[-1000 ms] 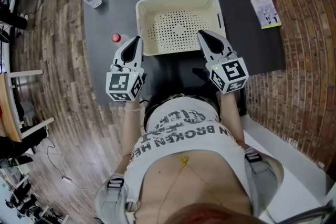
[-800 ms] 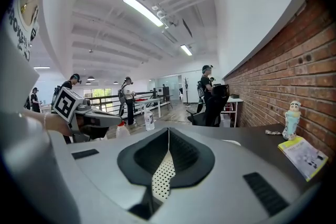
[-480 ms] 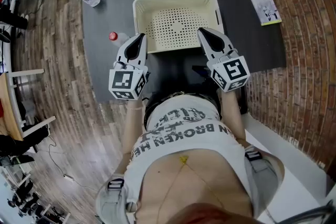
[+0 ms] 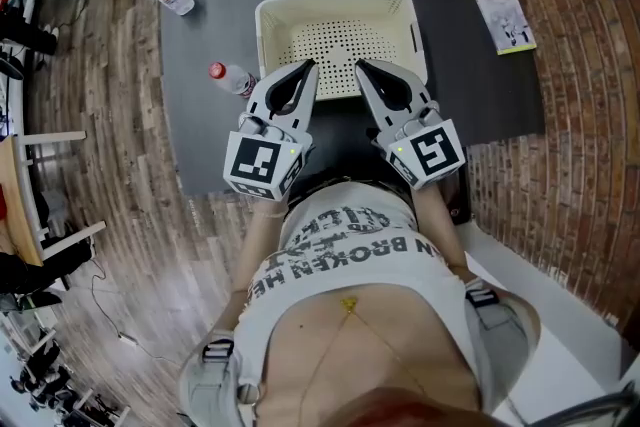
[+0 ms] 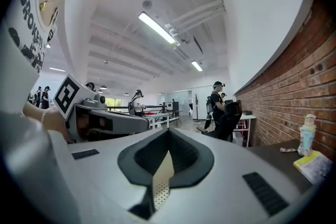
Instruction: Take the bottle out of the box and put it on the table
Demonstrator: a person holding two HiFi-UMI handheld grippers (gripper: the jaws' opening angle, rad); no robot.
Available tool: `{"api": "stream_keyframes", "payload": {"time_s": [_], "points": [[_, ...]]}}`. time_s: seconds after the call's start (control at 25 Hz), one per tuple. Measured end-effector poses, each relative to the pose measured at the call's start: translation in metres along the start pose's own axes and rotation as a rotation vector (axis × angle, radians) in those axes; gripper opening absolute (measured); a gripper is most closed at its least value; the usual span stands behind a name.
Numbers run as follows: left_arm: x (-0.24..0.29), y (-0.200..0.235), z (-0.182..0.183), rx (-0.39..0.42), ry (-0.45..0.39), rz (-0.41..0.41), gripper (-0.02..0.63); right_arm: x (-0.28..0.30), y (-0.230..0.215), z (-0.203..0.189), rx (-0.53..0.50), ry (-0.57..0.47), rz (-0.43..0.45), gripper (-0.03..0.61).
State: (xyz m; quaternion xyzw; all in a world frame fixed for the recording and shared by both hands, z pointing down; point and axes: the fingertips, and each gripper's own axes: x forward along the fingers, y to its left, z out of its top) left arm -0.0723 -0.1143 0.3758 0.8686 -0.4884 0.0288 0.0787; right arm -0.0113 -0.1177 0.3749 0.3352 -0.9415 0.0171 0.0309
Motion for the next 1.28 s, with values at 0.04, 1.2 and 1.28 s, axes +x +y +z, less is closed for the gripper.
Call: {"api": "stream_keyframes", "payload": {"time_s": [0.04, 1.2, 1.28], "points": [[-0.001, -0.003, 0.005, 0.002, -0.007, -0.004, 0.008, 0.001, 0.004, 0.004, -0.001, -0.006, 0.009, 0.008], [-0.003, -0.018, 0.013, 0.031, -0.007, -0.026, 0.008, 0.003, 0.009, 0.012, 0.009, 0.006, 0.022, 0.008], [-0.003, -0.018, 0.012, 0.032, -0.004, -0.027, 0.008, 0.003, 0.008, 0.011, 0.010, 0.009, 0.019, 0.008]]}}
